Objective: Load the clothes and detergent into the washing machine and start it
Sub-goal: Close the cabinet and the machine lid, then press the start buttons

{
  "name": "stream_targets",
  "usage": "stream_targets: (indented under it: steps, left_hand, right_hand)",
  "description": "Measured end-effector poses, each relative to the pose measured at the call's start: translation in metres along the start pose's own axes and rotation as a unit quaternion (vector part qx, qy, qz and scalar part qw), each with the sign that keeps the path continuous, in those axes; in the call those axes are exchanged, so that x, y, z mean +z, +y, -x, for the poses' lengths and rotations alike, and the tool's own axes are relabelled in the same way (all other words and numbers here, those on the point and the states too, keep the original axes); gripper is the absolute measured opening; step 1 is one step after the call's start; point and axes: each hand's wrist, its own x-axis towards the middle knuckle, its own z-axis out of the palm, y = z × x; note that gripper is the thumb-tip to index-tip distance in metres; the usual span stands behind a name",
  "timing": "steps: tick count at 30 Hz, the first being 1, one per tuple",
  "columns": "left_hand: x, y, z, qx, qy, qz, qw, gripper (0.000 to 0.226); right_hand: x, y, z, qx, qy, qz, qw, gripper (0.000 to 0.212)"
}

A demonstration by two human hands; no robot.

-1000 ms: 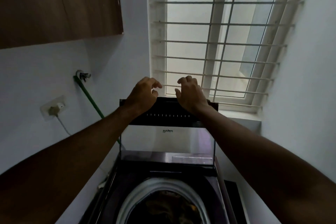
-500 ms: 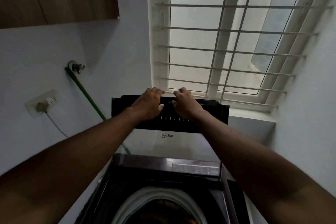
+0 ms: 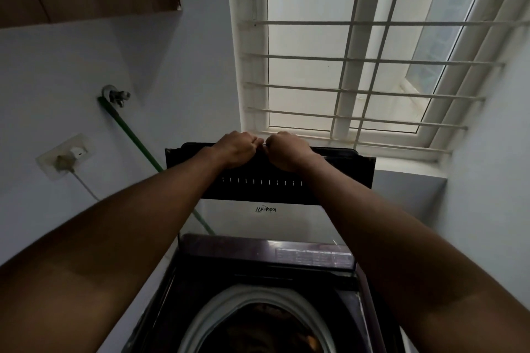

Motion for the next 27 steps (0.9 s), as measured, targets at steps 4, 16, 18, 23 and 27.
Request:
stream_targets:
  steps: [4,16,18,23,27]
  left_hand:
    - [-0.005,0.005,0.017,-0.002,-0.016,0.005,1.000,0.044]
    - [-0.023,0.019,0.089,-0.016,-0.070,-0.031,0.997,0.087]
    - [-0.024,0.020,0.101,-0.001,-0.075,-0.034,0.997,0.085]
    - [-0.019,0.013,0.129,0.016,-0.082,-0.031,0.996,0.087]
    - [-0.018,0.012,0.154,0.034,-0.089,-0.027,0.995,0.098]
  right_hand:
    - [-0.013,-0.010,0.018,0.007,-0.035,-0.004,0.999,0.042]
    - [-0.034,-0.030,0.092,-0.038,-0.060,0.031,0.997,0.050]
    - [-0.032,-0.031,0.102,-0.036,-0.062,0.033,0.997,0.052]
    - [-0.026,-0.040,0.128,-0.020,-0.080,0.000,0.997,0.064]
    - [-0.023,-0.049,0.154,-0.022,-0.083,-0.013,0.996,0.061]
